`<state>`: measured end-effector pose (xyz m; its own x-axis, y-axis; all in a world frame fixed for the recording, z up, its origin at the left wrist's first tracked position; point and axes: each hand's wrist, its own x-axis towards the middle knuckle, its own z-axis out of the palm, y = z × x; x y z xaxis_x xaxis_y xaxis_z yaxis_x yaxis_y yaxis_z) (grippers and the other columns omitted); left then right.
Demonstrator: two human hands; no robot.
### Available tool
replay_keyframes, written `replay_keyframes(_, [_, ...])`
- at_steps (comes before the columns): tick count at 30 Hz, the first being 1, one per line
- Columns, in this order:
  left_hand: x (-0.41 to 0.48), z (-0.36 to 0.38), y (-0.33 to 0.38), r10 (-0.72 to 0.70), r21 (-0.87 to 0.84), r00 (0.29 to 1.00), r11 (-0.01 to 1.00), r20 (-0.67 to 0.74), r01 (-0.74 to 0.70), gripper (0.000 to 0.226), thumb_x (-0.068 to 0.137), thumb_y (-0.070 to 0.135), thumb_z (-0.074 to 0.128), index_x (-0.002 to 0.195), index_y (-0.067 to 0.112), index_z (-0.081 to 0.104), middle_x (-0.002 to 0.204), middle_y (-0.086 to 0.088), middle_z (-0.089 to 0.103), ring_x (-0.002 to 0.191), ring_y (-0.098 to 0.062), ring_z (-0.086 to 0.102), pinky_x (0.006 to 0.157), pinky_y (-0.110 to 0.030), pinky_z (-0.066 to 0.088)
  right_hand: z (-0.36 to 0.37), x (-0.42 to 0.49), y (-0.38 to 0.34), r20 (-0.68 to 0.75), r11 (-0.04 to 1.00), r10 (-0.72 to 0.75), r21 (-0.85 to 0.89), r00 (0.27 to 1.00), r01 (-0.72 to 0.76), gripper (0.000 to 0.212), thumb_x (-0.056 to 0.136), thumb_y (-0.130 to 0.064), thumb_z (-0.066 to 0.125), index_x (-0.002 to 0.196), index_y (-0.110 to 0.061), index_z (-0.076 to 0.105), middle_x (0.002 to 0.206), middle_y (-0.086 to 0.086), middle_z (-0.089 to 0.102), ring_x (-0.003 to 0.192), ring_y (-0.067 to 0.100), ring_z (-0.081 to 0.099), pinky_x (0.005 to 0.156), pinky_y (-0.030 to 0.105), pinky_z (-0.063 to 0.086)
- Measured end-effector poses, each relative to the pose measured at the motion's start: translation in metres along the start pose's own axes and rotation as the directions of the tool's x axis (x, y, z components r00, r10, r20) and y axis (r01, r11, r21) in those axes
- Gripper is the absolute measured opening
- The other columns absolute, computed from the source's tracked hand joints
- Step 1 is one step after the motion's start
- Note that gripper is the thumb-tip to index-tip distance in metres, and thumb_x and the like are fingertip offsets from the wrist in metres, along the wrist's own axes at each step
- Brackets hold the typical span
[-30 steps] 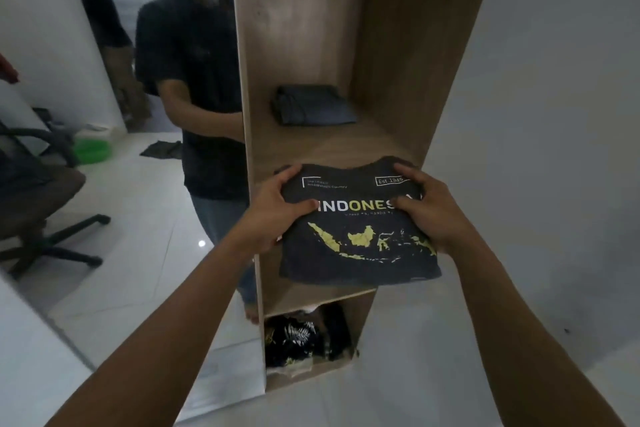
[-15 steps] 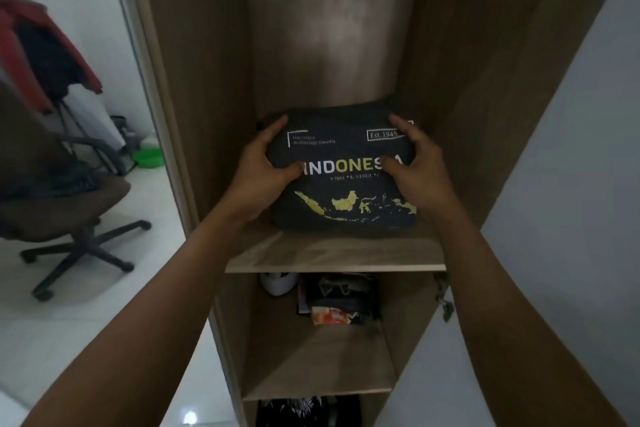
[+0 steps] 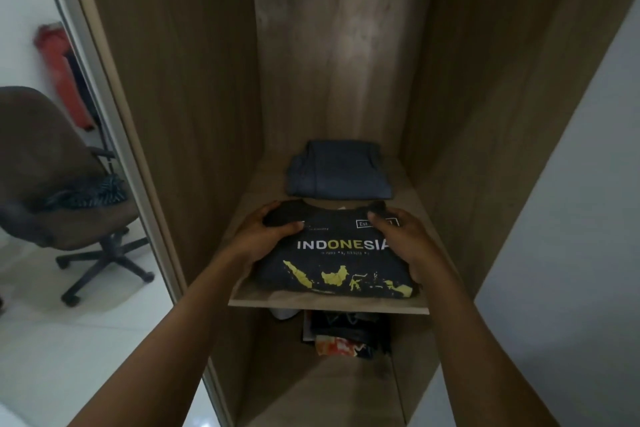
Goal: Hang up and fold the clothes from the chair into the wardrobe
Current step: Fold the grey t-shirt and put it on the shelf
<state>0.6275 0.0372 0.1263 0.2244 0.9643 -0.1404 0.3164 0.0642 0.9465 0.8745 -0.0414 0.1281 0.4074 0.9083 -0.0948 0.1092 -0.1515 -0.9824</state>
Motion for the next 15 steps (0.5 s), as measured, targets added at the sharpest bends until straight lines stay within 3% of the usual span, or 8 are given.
replay_keyframes(2, [0.008,0.001,0.005,-0.052,-0.048,0.999,0.998,-0.001,0.052,0.08,0.072,0.044,0.084,0.142,0.031,0.049,0.135,0.0,0.054,0.106,-0.018,0.06,0.091,-0.034,0.054,0.002,0.007,-0.004,0.007,0.994,-0.058,-0.094,0.998,0.058,0.045,0.086,-0.021,0.077,0.127,-0.017,0.059,0.104,0.003,0.069,0.087,0.018,0.069,0.073,0.029,0.057])
replay_keyframes(5, [0.017,0.004,0.003,0.078,0.015,0.994,0.997,-0.07,-0.078,0.069,0.075,0.016,0.085,0.137,0.019,0.055,0.134,0.0,0.054,0.111,-0.015,0.054,0.096,-0.025,0.045,-0.001,0.015,-0.003,0.006,0.958,-0.216,-0.191,0.976,0.213,0.056,0.084,0.0,0.072,0.133,-0.02,0.055,0.119,0.003,0.062,0.093,0.009,0.063,0.075,0.016,0.053])
replay_keyframes(6, [0.022,0.004,-0.002,0.118,0.041,0.989,0.992,-0.086,-0.115,0.07,0.074,0.01,0.085,0.137,0.017,0.056,0.136,0.0,0.053,0.115,-0.017,0.054,0.099,-0.025,0.044,-0.001,0.017,-0.001,0.003,0.949,-0.239,-0.212,0.971,0.234,0.059,0.083,0.003,0.071,0.135,-0.019,0.054,0.122,0.002,0.059,0.094,0.008,0.06,0.074,0.01,0.049])
replay_keyframes(9, [0.031,0.002,-0.013,0.053,0.155,0.996,0.987,-0.071,-0.042,0.074,0.07,0.007,0.087,0.137,0.013,0.055,0.141,-0.007,0.054,0.125,-0.024,0.054,0.106,-0.031,0.044,-0.005,0.019,0.01,0.022,0.927,-0.197,-0.322,0.98,0.194,0.063,0.08,0.004,0.074,0.137,-0.012,0.052,0.129,0.008,0.058,0.1,0.013,0.056,0.065,0.0,0.04])
replay_keyframes(12, [0.038,-0.001,-0.011,-0.006,0.289,0.999,0.957,-0.032,0.015,0.074,0.073,0.015,0.086,0.139,0.014,0.052,0.138,-0.01,0.054,0.124,-0.027,0.054,0.103,-0.033,0.045,-0.007,0.023,0.013,0.01,0.928,-0.134,-0.349,0.991,0.13,0.065,0.078,0.001,0.076,0.137,-0.011,0.053,0.131,0.012,0.059,0.1,0.015,0.056,0.074,0.012,0.043])
replay_keyframes(15, [0.042,0.0,-0.008,0.025,0.334,0.999,0.943,-0.027,-0.014,0.075,0.073,0.016,0.085,0.14,0.019,0.05,0.14,-0.009,0.053,0.125,-0.025,0.053,0.103,-0.031,0.045,-0.009,0.021,0.008,-0.012,0.916,-0.081,-0.394,0.997,0.07,0.069,0.077,-0.006,0.079,0.14,-0.011,0.05,0.134,0.012,0.058,0.108,0.021,0.059,0.084,0.021,0.042])
